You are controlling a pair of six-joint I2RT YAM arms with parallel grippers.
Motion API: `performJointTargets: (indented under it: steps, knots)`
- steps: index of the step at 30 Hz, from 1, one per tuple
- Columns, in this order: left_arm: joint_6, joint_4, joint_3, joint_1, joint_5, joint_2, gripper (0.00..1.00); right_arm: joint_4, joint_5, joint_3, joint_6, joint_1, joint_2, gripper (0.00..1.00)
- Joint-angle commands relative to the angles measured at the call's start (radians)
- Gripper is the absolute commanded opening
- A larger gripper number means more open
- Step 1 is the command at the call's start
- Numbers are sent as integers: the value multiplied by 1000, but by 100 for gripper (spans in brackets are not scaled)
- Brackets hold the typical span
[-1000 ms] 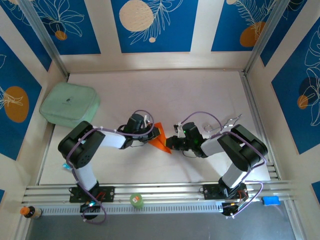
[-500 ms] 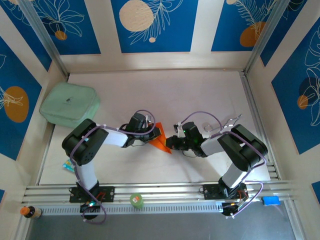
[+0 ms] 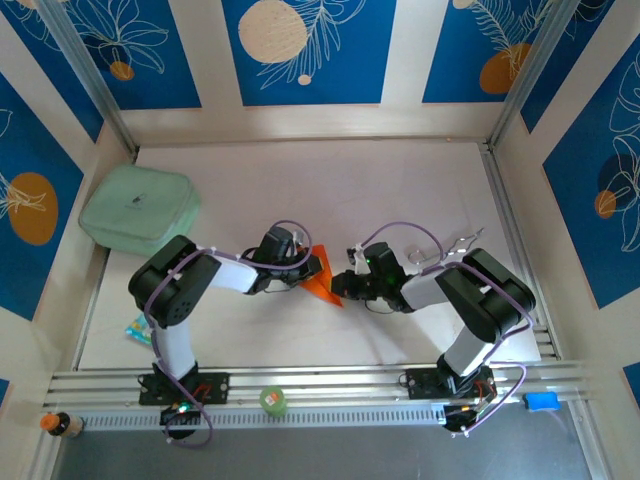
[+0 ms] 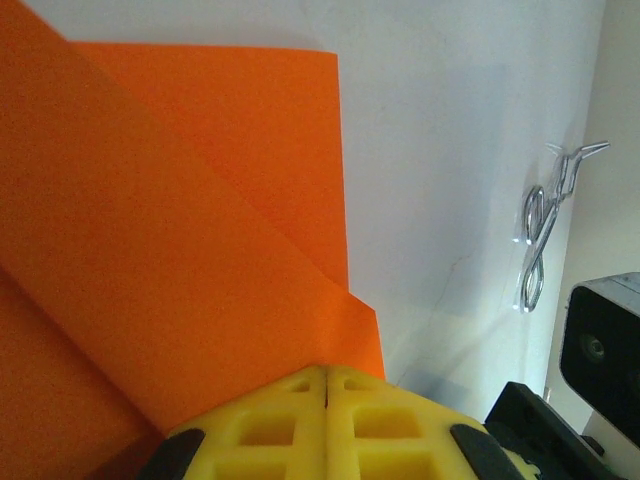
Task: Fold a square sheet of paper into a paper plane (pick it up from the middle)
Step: Fourth fold the wing at the center of the table.
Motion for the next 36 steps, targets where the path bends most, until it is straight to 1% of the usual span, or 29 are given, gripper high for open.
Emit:
performJointTargets:
  steps: [1,9,21,28,34,36]
  knots:
    - [30,-8,16,-8,14,27,5,-84,7,7,1,2,35,7]
    - [46,-50,26,-7,24,45,4,-117,-3,19,-11,2,25,10]
    - [57,-70,23,-6,34,58,3,-317,-12,49,-62,10,-96,15]
    - [55,-66,21,-6,33,58,3,-440,-72,85,-113,8,-107,14]
    - [46,-54,16,-6,32,60,3,-469,-95,90,-114,6,-75,9]
    - [45,-53,14,-6,32,58,3,-473,-101,88,-113,3,-73,8]
